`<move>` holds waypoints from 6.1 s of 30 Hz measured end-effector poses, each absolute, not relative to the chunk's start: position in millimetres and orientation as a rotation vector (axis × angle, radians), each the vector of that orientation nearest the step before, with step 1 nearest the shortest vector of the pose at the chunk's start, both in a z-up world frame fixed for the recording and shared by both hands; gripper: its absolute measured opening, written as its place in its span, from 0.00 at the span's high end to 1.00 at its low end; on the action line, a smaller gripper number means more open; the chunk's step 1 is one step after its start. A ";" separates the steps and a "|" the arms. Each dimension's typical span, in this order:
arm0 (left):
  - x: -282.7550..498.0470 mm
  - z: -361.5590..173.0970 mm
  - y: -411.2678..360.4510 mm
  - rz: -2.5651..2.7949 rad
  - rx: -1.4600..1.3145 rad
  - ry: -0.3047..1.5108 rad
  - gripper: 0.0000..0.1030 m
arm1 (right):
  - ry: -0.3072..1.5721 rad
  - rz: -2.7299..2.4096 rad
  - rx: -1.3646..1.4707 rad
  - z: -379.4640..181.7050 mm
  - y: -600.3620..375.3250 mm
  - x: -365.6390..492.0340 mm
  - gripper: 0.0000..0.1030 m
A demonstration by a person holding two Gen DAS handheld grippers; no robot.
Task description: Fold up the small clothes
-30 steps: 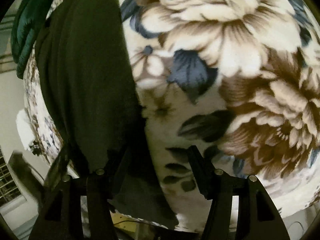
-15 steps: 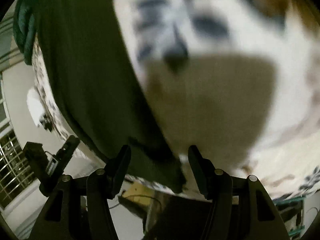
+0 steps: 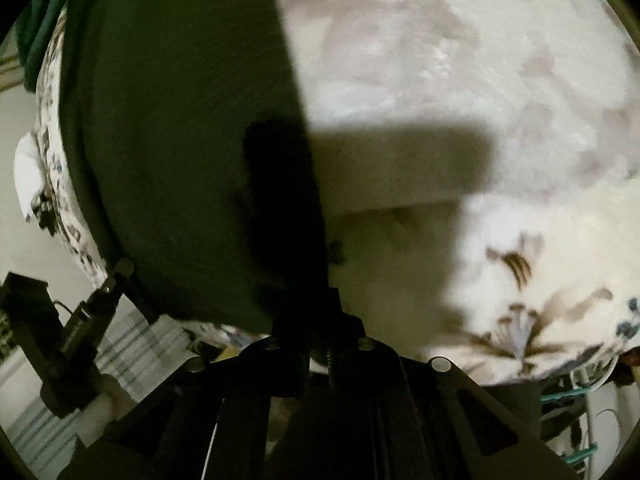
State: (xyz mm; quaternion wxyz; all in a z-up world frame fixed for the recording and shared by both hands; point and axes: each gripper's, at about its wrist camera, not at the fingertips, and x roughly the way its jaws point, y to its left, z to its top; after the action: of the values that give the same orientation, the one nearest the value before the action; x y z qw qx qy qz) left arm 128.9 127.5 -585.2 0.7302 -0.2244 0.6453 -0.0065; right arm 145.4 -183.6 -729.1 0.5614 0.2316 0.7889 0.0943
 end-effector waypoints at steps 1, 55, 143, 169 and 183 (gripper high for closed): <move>128.3 -588.4 132.2 -0.014 -0.492 1.431 0.92 | 1.862 0.225 0.519 -726.8 -176.3 143.0 0.95; 620.0 -587.9 109.3 -0.358 -0.692 1.196 0.85 | 1.354 0.170 0.715 -658.3 -275.8 700.8 0.81; 110.2 -576.3 85.5 -0.105 -0.420 1.350 0.97 | 1.638 0.088 0.945 -718.9 -173.1 108.7 0.67; 85.9 -564.1 136.9 -0.123 -0.607 1.375 0.93 | 1.694 0.083 0.656 -689.4 -157.9 101.0 0.98; 138.1 -618.9 101.7 -0.288 -0.657 1.355 0.38 | 1.596 0.200 0.956 -739.3 -181.9 128.8 0.40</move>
State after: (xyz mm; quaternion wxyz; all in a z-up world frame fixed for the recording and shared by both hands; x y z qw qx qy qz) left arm 138.1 101.7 -618.9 0.7202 -0.2972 0.6132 -0.1304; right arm 128.8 -181.9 -739.3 0.5933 0.4114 0.6866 0.0860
